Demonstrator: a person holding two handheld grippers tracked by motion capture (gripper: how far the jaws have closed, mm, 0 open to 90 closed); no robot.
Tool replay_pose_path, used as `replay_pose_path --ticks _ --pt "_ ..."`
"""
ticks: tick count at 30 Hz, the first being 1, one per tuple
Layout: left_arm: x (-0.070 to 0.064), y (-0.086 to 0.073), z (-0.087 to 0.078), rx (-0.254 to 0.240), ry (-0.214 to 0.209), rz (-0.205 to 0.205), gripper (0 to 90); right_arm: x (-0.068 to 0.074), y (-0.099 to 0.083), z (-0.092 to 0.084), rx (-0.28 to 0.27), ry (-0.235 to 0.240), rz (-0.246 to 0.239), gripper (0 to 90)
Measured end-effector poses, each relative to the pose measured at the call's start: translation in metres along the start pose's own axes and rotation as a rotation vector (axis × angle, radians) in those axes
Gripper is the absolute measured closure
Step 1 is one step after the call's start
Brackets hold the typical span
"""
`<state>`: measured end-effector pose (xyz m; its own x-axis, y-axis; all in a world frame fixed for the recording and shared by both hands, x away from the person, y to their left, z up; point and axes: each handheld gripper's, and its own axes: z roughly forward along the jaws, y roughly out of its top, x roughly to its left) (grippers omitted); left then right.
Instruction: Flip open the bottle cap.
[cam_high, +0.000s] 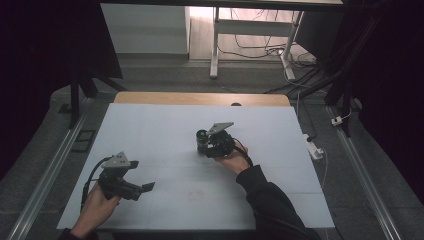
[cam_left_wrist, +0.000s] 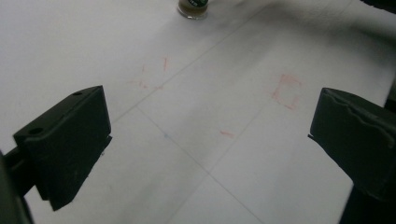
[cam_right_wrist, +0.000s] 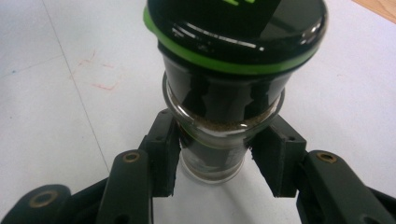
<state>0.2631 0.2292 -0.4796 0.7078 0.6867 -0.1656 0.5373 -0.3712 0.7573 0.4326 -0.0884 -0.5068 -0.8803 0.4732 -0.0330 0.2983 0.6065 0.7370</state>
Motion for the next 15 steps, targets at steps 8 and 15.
replay_pose_path --ticks 8,15 --pt "0.004 0.023 0.022 -0.011 -0.009 0.011 0.0 0.000 0.000 0.000 0.000 0.002 0.000 52.8" --pt "0.005 0.041 0.042 -0.012 -0.020 0.022 0.1 0.000 0.000 0.000 0.002 0.001 -0.003 52.8"
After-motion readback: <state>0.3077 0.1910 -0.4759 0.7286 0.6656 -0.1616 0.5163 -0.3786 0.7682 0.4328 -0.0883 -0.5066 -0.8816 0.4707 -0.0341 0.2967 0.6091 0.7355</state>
